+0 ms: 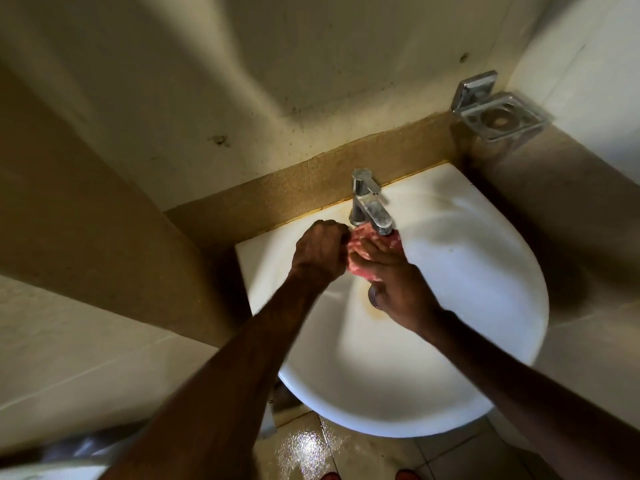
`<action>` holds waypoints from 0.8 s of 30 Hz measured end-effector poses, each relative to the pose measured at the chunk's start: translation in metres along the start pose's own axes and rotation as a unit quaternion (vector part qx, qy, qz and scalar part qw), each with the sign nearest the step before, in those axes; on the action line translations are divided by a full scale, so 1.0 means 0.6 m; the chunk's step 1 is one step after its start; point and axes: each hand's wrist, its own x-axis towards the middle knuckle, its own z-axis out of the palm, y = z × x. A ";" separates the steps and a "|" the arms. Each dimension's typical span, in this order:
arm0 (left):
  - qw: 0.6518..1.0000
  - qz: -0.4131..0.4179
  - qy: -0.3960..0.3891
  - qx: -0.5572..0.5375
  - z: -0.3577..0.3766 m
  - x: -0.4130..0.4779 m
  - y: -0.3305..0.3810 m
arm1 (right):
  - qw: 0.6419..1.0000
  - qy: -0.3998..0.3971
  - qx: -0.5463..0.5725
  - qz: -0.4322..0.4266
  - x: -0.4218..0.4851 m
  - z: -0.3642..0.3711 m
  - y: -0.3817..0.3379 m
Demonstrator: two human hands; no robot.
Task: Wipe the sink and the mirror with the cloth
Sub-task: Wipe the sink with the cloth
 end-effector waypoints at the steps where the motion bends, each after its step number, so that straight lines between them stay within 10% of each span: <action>1: 1.000 0.008 -0.010 -0.007 -0.005 0.002 -0.003 | 1.000 -0.005 -0.007 0.025 -0.001 0.010 -0.010; 6: 0.998 0.029 -0.062 -0.004 -0.021 0.008 -0.018 | 0.999 -0.018 0.020 0.039 -0.020 -0.011 0.025; 11: 0.997 0.009 -0.075 -0.023 -0.010 0.009 -0.021 | 0.968 0.082 0.017 0.236 -0.001 -0.012 0.038; 18: 0.996 0.028 -0.083 -0.015 -0.018 0.010 -0.025 | 0.975 0.065 0.130 0.170 -0.057 0.045 -0.048; 24: 0.996 0.039 -0.082 -0.016 -0.010 0.009 -0.037 | 0.833 0.274 0.277 0.392 -0.074 0.020 -0.043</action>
